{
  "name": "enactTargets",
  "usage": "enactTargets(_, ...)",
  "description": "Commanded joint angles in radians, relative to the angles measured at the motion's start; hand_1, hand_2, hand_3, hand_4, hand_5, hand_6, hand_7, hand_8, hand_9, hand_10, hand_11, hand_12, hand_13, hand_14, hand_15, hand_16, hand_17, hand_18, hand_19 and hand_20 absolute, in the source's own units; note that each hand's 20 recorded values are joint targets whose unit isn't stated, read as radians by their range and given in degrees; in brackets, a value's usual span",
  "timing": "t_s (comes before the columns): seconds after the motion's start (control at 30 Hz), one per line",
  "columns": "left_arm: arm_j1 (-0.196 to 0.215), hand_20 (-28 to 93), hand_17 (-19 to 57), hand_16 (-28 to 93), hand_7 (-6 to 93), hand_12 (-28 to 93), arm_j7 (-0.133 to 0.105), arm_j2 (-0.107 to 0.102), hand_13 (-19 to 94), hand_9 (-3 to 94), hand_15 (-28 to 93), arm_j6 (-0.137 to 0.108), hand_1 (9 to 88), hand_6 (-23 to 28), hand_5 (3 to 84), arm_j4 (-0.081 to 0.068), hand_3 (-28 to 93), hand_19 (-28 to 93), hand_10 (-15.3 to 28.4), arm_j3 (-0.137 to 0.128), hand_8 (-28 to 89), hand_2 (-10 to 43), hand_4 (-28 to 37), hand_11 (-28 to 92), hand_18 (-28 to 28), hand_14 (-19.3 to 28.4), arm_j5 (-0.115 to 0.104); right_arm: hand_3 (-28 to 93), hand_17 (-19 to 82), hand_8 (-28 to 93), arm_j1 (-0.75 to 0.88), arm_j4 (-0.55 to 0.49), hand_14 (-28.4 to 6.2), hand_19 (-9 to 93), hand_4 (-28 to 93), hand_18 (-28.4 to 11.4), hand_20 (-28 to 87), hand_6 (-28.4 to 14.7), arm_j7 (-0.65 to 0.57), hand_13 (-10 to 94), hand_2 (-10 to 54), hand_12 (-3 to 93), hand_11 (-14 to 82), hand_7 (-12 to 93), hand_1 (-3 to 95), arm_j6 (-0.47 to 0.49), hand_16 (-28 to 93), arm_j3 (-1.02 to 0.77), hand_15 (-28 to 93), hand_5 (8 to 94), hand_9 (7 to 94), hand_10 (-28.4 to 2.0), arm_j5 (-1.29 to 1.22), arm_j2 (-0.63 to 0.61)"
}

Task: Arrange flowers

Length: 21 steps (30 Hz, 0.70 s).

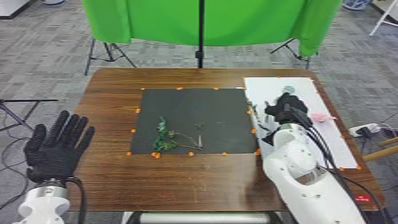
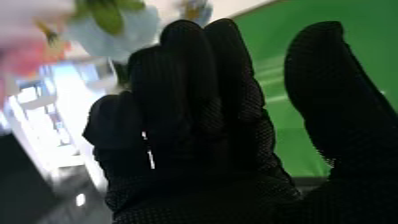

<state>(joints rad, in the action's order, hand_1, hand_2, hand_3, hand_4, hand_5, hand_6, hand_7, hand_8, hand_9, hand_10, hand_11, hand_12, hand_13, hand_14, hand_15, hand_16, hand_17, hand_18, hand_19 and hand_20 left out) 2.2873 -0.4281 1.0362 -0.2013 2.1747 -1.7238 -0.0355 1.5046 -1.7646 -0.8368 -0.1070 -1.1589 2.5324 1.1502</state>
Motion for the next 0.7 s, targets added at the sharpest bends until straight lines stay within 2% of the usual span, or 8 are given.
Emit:
enactTargets(0.03, -0.006, 15, -4.2, -2, 10.7, 11, 0.02, -0.001, 32, 39.7, 22, -0.014, 25.0, 7.9, 46.1, -0.006, 76, 32, 13.7, 0.016, -9, 15.2, -28.3, 18, 13.0, 12.5, -0.004, 71, 42, -12, -0.089, 0.085, -15.9, 93, -28, -25.6, 43, -6.3, 0.007, 67, -9.5, 27.5, 42.7, 28, 35.5, 0.178, 29, 0.04, 73, 70.3, 71.6, -19.7, 0.063, 0.023)
enactTargets(0.17, -0.001, 15, -4.2, -2, 10.7, 11, 0.01, -0.004, 33, 39.6, 23, -0.005, 24.9, 7.9, 46.2, -0.006, 76, 32, 13.7, 0.016, -9, 15.1, -28.3, 18, 13.0, 12.5, -0.014, 70, 42, -11, -0.121, 0.146, -16.0, 93, -28, -25.7, 46, -6.5, 0.048, 67, -9.5, 27.9, 43.1, 26, 35.6, 0.177, 31, 0.071, 74, 71.4, 71.7, -19.8, 0.131, 0.026)
enactTargets(0.33, 0.001, 15, -4.2, -2, 10.7, 11, 0.009, -0.003, 32, 39.7, 22, -0.004, 24.8, 7.9, 46.1, -0.003, 77, 32, 13.7, 0.013, -9, 14.8, -28.3, 18, 12.9, 12.4, -0.01, 70, 43, -11, -0.166, 0.207, -15.6, 93, -28, -25.6, 47, -6.8, 0.056, 67, -9.5, 28.1, 43.5, 18, 37.2, 0.225, 32, 0.107, 75, 72.8, 72.2, -19.4, 0.116, 0.041)
enactTargets(0.5, 0.003, 15, -4.2, -2, 10.7, 11, 0.008, -0.001, 33, 39.7, 22, 0.002, 24.9, 8.0, 46.1, -0.001, 77, 32, 13.7, 0.013, -9, 14.7, -28.3, 18, 13.0, 12.3, -0.022, 72, 42, -9, -0.157, 0.227, -15.4, 93, -28, -25.6, 48, -5.3, 0.088, 67, -9.5, 28.9, 43.6, 16, 44.8, 0.333, 33, 0.141, 75, 74.6, 72.7, -18.6, 0.094, 0.045)
enactTargets(0.57, -0.002, 15, -4.2, -2, 10.7, 11, 0.013, 0.001, 33, 39.7, 22, 0.006, 24.9, 8.0, 46.2, -0.004, 77, 32, 13.7, 0.016, -9, 14.7, -28.3, 18, 13.0, 12.3, -0.018, 71, 42, -3, -0.151, 0.23, -15.3, 93, -28, -25.5, 47, -5.1, 0.074, 67, -9.5, 34.4, 39.4, 16, 49.0, 0.386, 33, 0.14, 75, 75.5, 74.3, -17.5, 0.058, 0.053)
enactTargets(0.63, -0.003, 15, -4.2, -2, 10.7, 11, 0.016, 0.003, 32, 39.8, 22, 0.007, 25.0, 8.0, 46.2, -0.004, 77, 32, 13.7, 0.017, -9, 14.7, -28.3, 18, 13.0, 12.5, -0.022, 67, 41, 4, -0.134, 0.232, -14.3, 93, -28, -25.2, 43, -4.2, 0.065, 68, -9.5, 45.9, 26.2, 17, 58.5, 0.404, 33, 0.128, 73, 79.4, 80.7, -15.3, 0.041, 0.064)
enactTargets(0.7, -0.004, 15, -4.2, -2, 10.6, 11, 0.017, 0.004, 32, 39.8, 22, 0.006, 25.0, 8.0, 46.2, -0.004, 76, 32, 13.7, 0.018, -9, 14.7, -28.3, 18, 13.0, 12.5, -0.022, 66, 41, 5, -0.12, 0.234, -13.5, 93, -28, -25.1, 41, -3.5, 0.066, 70, -9.5, 47.4, 21.1, 17, 61.9, 0.406, 32, 0.12, 71, 81.7, 83.9, -14.4, 0.042, 0.065)
